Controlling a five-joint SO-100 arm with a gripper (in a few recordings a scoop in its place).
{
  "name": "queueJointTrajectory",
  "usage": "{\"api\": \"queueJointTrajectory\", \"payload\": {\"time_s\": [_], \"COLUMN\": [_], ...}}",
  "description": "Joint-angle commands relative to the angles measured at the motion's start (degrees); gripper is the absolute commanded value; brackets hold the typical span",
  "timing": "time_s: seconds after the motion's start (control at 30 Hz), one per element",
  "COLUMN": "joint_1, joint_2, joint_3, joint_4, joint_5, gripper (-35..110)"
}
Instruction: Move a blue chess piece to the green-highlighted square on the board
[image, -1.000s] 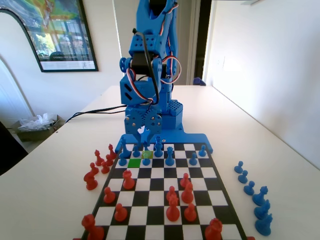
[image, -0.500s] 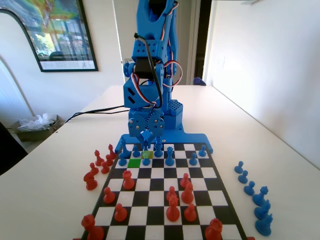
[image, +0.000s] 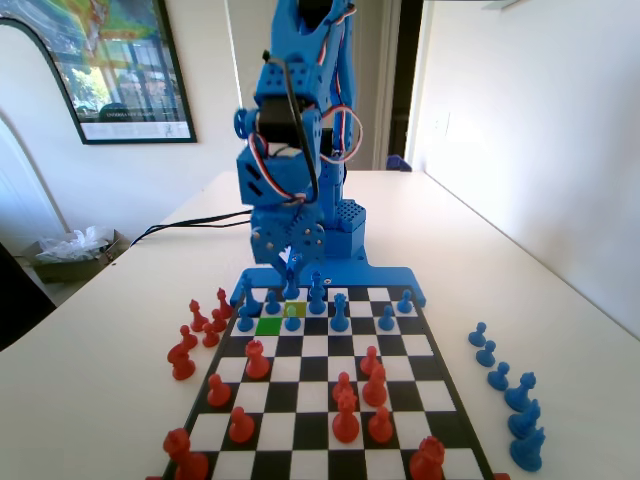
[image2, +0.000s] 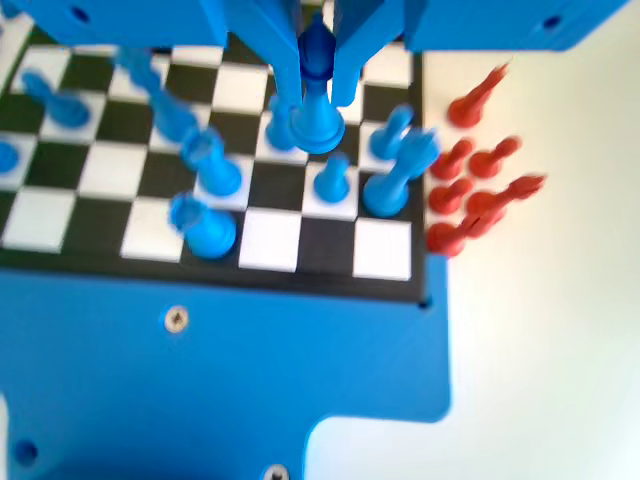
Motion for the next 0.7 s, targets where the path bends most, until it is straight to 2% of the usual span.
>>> {"api": "queueJointTrajectory", "payload": {"time_s": [0.0, 0.4, 0.67], "joint_1": [1.23, 1.23, 1.85], "joint_2": [-2.46, -12.92, -13.62], "joint_3": [-7.47, -10.9, -1.93], "joint_4": [1.23, -8.09, -16.61], "joint_5": [0.79, 2.81, -0.18], "gripper": [1, 1, 1]}}
